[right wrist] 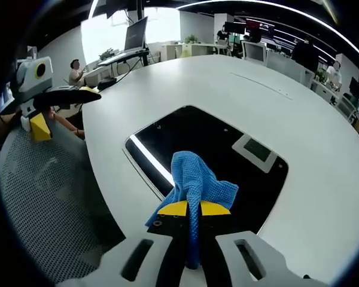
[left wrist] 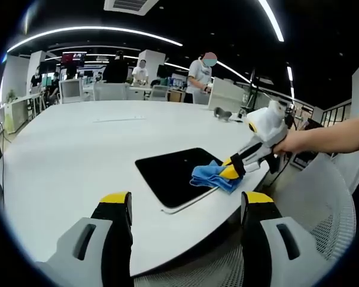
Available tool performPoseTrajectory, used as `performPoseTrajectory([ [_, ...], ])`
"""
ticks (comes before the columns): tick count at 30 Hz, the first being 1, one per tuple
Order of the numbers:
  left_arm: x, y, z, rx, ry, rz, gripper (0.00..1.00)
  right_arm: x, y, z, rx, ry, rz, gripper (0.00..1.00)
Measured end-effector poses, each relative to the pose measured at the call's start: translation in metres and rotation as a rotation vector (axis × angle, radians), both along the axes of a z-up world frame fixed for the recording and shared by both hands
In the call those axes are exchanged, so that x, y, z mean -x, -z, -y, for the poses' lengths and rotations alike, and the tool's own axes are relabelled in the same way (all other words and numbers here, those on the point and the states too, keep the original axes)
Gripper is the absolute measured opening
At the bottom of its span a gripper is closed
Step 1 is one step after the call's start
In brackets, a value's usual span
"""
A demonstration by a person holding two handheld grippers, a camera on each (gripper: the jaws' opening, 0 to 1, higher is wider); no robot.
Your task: Wipe the mirror surface with the cleaning cloth until all visible marks leave the cleaned area.
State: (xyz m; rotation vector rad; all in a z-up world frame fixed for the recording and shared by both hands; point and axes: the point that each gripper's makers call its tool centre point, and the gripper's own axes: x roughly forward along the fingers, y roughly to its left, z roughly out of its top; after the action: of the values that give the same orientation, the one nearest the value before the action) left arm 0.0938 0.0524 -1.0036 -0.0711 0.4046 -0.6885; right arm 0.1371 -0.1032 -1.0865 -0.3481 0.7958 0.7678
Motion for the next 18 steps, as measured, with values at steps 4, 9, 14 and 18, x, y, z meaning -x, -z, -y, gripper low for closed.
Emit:
performPoseTrajectory([
  [4,0.000,0.000,0.000,-0.002,-0.001,0.003,0.72,0.004,0.000,0.000,-0.004,-0.003,-0.002,0.00],
  [9,0.000,0.000,0.000,-0.002,-0.002,0.005,0.72,0.011,0.000,0.000,-0.006,-0.013,-0.003,0.00],
  [14,0.000,0.000,0.000,-0.005,-0.001,0.005,0.72,0.011,0.000,-0.001,-0.004,-0.018,-0.004,0.00],
  [18,0.000,0.000,-0.001,-0.007,-0.002,0.005,0.72,0.010,0.000,0.000,-0.015,-0.013,-0.018,0.00],
])
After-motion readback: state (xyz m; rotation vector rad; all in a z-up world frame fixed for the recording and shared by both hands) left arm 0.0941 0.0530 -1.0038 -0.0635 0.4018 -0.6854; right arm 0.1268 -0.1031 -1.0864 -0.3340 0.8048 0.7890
